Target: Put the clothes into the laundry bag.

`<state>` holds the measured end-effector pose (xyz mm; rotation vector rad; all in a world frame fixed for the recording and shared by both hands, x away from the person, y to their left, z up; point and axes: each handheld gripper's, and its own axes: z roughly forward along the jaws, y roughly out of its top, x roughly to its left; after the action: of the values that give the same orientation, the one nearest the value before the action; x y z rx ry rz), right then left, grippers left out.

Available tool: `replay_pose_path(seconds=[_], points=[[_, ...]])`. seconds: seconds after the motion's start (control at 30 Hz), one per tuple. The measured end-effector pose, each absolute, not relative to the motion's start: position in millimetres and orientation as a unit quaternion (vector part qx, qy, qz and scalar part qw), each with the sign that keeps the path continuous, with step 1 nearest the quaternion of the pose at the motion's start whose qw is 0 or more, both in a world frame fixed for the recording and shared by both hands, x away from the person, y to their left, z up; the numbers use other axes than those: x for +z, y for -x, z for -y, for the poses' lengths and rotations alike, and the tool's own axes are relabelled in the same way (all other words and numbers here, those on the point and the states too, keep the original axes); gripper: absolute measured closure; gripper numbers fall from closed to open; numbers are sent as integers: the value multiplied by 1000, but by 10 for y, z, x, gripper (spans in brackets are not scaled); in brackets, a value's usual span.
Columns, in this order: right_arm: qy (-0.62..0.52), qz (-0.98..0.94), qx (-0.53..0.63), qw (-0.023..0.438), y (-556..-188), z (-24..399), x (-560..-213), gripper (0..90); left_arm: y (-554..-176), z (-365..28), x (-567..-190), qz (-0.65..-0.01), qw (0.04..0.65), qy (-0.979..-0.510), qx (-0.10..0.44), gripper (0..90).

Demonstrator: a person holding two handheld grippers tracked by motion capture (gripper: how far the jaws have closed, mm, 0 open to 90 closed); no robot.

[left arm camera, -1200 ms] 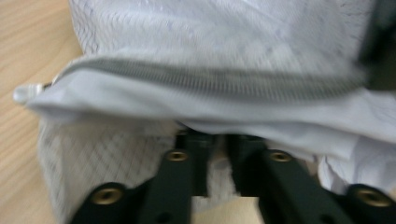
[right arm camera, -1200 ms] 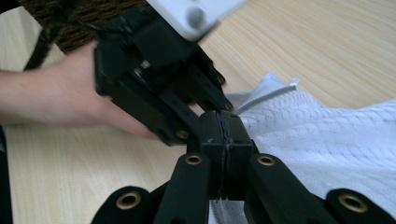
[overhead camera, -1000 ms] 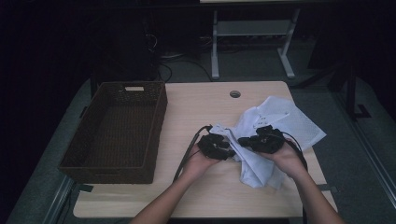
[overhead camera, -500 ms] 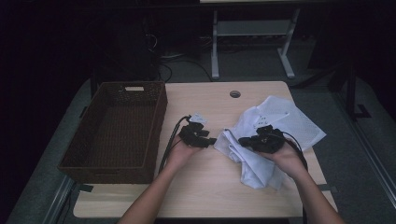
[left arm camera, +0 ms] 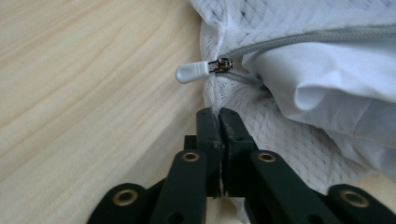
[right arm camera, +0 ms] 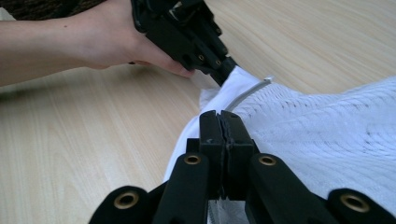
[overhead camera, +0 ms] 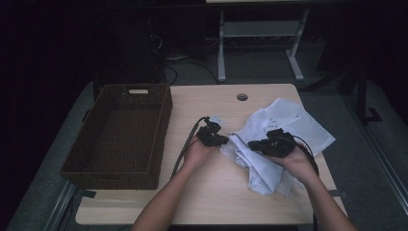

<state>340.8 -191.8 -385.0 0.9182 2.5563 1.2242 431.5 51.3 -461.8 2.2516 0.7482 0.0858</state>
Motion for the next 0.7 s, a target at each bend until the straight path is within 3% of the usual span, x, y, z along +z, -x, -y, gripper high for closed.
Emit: replay_pose_path(seconds=[0.43, 0.7], points=[[-319, -854, 402, 87, -3485, 1928, -3944, 869, -3827, -937, -4493, -290, 381, -877, 29, 887], [-308, -850, 421, 74, -3345, 1883, -3875, 671, -3486, -1132, -4498, -294, 388, -873, 14, 884]])
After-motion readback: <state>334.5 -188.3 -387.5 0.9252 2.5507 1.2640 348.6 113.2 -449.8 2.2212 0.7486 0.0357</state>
